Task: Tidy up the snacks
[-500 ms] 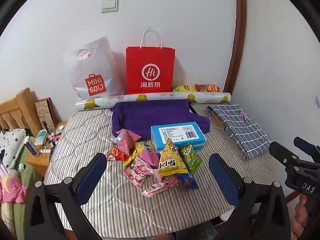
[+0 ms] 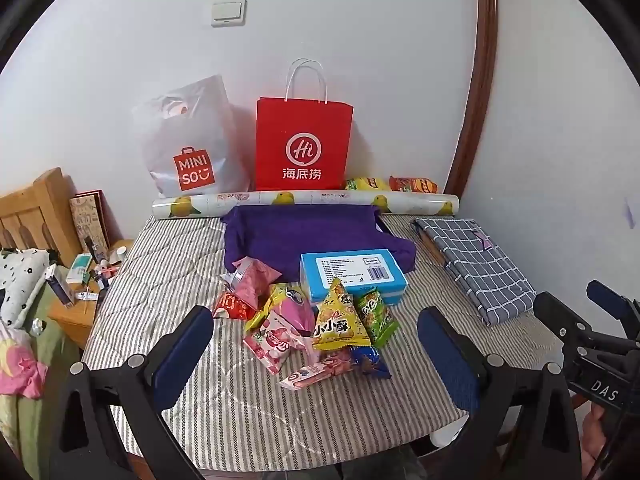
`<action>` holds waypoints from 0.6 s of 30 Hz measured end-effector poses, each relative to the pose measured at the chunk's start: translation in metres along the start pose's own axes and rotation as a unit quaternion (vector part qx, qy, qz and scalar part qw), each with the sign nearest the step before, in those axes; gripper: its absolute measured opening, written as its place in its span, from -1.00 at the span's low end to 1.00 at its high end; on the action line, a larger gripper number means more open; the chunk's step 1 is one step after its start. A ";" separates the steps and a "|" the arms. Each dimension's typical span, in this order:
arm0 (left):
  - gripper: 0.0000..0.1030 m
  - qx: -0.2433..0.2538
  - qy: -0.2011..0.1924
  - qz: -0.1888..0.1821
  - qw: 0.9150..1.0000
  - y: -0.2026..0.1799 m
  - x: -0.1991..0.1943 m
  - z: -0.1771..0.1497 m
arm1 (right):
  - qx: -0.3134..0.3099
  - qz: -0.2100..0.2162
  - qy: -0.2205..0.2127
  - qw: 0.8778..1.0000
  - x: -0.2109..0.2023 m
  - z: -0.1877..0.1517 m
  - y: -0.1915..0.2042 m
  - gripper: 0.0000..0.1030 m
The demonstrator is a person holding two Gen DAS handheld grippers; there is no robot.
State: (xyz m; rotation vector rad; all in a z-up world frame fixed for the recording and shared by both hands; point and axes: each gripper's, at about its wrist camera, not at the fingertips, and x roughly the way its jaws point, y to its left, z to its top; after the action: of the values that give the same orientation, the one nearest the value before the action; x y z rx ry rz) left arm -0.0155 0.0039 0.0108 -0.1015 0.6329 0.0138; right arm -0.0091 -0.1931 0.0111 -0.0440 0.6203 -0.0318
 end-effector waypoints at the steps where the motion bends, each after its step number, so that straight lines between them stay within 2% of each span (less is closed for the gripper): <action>1: 0.99 0.000 -0.001 0.000 1.000 0.000 -0.002 0.000 | 0.000 -0.002 -0.004 1.000 -0.001 0.000 0.000 0.98; 18: 0.99 -0.009 -0.006 -0.022 1.000 0.004 -0.006 -0.002 | 0.009 0.003 -0.011 1.000 -0.004 -0.005 -0.001 0.98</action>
State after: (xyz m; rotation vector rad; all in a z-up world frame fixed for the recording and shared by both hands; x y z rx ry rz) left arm -0.0214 0.0074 0.0124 -0.1321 0.6186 -0.0226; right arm -0.0151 -0.1939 0.0097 -0.0244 0.5982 -0.0315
